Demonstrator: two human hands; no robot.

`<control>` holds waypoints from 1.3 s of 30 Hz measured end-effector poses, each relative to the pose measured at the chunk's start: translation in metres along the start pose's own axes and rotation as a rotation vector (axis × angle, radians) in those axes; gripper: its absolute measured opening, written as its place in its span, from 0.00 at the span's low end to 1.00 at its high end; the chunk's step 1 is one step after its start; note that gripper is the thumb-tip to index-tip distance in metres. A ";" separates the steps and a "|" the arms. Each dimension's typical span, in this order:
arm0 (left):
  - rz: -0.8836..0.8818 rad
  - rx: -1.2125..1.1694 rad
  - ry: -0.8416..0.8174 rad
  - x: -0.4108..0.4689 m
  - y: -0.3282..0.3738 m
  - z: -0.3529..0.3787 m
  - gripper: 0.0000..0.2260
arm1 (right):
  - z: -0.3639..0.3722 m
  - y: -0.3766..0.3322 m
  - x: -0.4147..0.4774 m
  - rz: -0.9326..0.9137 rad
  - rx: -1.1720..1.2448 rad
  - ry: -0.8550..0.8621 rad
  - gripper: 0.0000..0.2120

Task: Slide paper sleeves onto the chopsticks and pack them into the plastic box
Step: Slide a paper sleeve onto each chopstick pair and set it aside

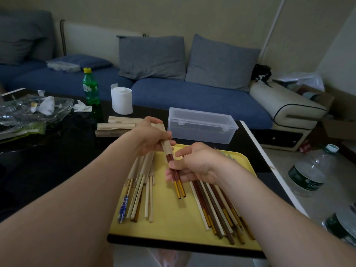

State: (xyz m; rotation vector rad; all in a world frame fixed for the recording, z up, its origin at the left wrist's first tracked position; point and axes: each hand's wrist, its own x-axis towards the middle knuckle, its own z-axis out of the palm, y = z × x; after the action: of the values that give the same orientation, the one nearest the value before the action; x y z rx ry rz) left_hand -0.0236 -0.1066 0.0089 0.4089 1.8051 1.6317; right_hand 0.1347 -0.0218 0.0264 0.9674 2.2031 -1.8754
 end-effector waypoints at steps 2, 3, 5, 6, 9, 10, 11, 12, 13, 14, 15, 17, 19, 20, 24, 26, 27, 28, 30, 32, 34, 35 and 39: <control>-0.026 0.036 -0.029 0.000 0.000 -0.001 0.23 | 0.002 0.000 0.003 -0.004 -0.017 -0.008 0.11; -0.032 0.068 -0.036 0.001 -0.001 0.000 0.22 | 0.004 0.000 0.004 0.003 -0.028 -0.007 0.08; 0.001 0.199 -0.009 0.003 -0.001 0.001 0.17 | 0.008 0.003 0.009 0.037 -0.079 0.009 0.07; 0.044 0.305 0.029 0.005 -0.002 0.001 0.13 | 0.012 0.004 0.012 0.060 -0.113 0.009 0.07; 0.215 0.665 0.181 0.016 -0.009 -0.001 0.08 | 0.027 0.005 0.018 0.118 -0.199 0.007 0.08; 0.254 0.783 0.244 0.020 -0.013 -0.003 0.08 | 0.031 0.005 0.020 0.133 -0.219 0.005 0.08; 0.274 0.887 0.310 0.023 -0.016 -0.006 0.08 | 0.035 0.004 0.022 0.147 -0.230 -0.002 0.08; 0.283 0.980 0.372 0.024 -0.019 -0.009 0.08 | 0.040 0.003 0.024 0.157 -0.232 -0.008 0.07; 0.276 1.061 0.420 0.025 -0.021 -0.012 0.10 | 0.043 0.001 0.028 0.159 -0.232 -0.005 0.08; 0.266 1.137 0.457 0.026 -0.022 -0.016 0.13 | 0.047 0.001 0.032 0.149 -0.250 0.010 0.11; 0.260 1.201 0.485 0.027 -0.023 -0.018 0.16 | 0.050 0.002 0.035 0.126 -0.291 0.034 0.15; 0.263 1.296 0.519 0.030 -0.024 -0.023 0.20 | 0.054 0.004 0.041 0.041 -0.428 0.070 0.20; 0.277 1.361 0.528 0.036 -0.027 -0.027 0.20 | 0.054 0.006 0.046 -0.063 -0.576 0.069 0.21; 0.292 1.392 0.529 0.039 -0.029 -0.029 0.21 | 0.053 0.007 0.047 -0.094 -0.628 0.060 0.21; 0.358 1.502 0.556 0.047 -0.030 -0.031 0.19 | 0.045 0.005 0.049 -0.111 -0.702 0.025 0.16; 0.366 1.543 0.587 0.048 -0.029 -0.030 0.16 | 0.040 0.003 0.050 -0.112 -0.714 0.028 0.15; 0.364 1.552 0.599 0.049 -0.028 -0.029 0.15 | 0.037 0.003 0.051 -0.118 -0.723 0.044 0.16; 0.363 1.559 0.606 0.049 -0.028 -0.028 0.14 | 0.035 0.004 0.052 -0.132 -0.740 0.075 0.18; 0.352 1.570 0.616 0.049 -0.027 -0.027 0.12 | 0.032 0.006 0.057 -0.183 -0.786 0.164 0.22; 0.332 1.577 0.630 0.050 -0.027 -0.027 0.10 | 0.029 0.008 0.065 -0.243 -0.808 0.264 0.21; 0.332 1.566 0.642 0.049 -0.026 -0.025 0.08 | 0.027 0.008 0.071 -0.266 -0.789 0.347 0.19; 0.342 1.561 0.645 0.049 -0.025 -0.024 0.08 | 0.024 0.007 0.072 -0.267 -0.775 0.377 0.17; 0.516 1.526 0.660 0.049 -0.023 -0.018 0.10 | 0.010 0.001 0.063 -0.227 -0.863 0.409 0.04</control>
State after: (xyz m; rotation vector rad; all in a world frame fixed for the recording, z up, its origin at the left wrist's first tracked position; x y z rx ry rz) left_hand -0.0665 -0.0930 -0.0258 1.1067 3.4316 0.2218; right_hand 0.0818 -0.0051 -0.0056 0.9737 3.0064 -0.5964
